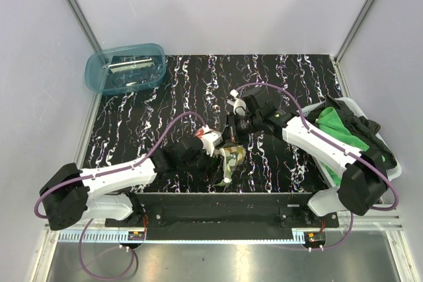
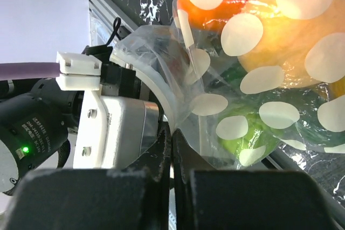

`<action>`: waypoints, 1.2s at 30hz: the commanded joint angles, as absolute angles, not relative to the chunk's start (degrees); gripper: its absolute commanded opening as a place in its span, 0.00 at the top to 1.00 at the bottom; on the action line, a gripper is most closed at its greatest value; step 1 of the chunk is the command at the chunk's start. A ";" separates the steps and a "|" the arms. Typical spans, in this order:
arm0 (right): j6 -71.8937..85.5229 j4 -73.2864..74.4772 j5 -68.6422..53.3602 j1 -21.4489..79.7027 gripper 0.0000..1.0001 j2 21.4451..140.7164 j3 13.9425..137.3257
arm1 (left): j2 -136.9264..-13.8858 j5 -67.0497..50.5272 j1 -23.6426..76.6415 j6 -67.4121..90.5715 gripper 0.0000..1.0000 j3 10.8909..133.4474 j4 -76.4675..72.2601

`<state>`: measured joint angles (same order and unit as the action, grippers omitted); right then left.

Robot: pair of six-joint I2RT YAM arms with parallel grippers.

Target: Open the zip-top bag and remove the fake food

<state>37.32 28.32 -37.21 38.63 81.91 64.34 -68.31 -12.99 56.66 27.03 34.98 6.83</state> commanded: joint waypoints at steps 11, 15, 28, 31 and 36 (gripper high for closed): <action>33.58 28.56 -34.64 38.93 1.00 77.26 61.44 | -65.50 -7.57 57.22 26.02 1.00 37.26 9.84; 31.12 31.81 -27.28 38.94 1.00 75.15 60.65 | -59.27 -3.70 57.30 25.40 1.00 38.32 13.87; 31.55 31.82 -18.72 38.85 1.00 71.98 59.15 | -38.86 3.16 57.13 23.47 1.00 40.60 18.37; 31.64 31.82 -19.25 38.93 1.00 72.16 59.24 | -36.57 7.98 56.08 23.55 1.00 44.01 18.28; 30.85 31.99 -20.56 38.85 1.00 71.54 59.59 | -40.67 13.98 45.83 25.48 1.00 50.18 17.23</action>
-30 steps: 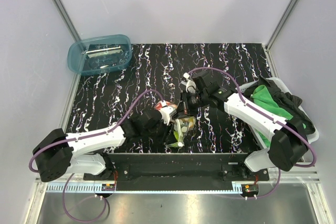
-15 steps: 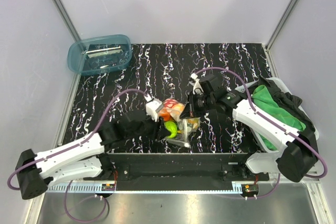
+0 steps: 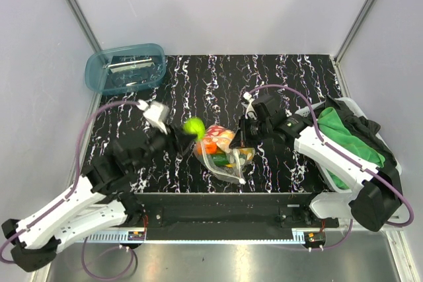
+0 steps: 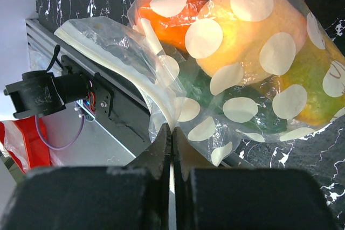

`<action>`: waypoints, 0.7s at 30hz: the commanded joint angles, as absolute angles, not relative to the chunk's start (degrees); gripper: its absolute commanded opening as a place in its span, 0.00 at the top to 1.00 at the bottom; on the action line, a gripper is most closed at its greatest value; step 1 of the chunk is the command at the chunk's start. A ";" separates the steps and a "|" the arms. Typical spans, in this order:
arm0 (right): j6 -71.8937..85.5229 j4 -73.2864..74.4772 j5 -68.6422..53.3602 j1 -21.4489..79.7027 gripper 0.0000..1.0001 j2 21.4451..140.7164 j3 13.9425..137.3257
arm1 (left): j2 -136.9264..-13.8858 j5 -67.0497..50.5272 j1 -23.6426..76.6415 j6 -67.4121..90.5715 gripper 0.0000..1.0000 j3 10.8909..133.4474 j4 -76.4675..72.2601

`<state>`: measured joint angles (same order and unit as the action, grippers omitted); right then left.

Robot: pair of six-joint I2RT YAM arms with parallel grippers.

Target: Open the zip-top bag and remove the fake food

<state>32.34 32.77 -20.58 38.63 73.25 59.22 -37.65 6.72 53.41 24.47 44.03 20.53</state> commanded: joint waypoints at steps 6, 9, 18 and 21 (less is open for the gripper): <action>28.66 33.66 -21.44 38.85 1.00 70.75 61.43 | -53.93 4.93 24.11 31.27 1.00 54.49 10.47; 27.07 34.98 -21.88 38.85 1.00 70.66 62.75 | -62.35 2.20 16.28 33.22 1.00 56.86 3.80; 22.51 36.12 -22.85 38.85 1.00 71.72 64.60 | -90.68 -4.12 0.09 42.01 1.00 74.16 -2.81; 21.19 36.12 -23.03 38.85 1.00 72.07 65.12 | -100.17 -6.05 -3.33 44.90 1.00 81.88 -0.62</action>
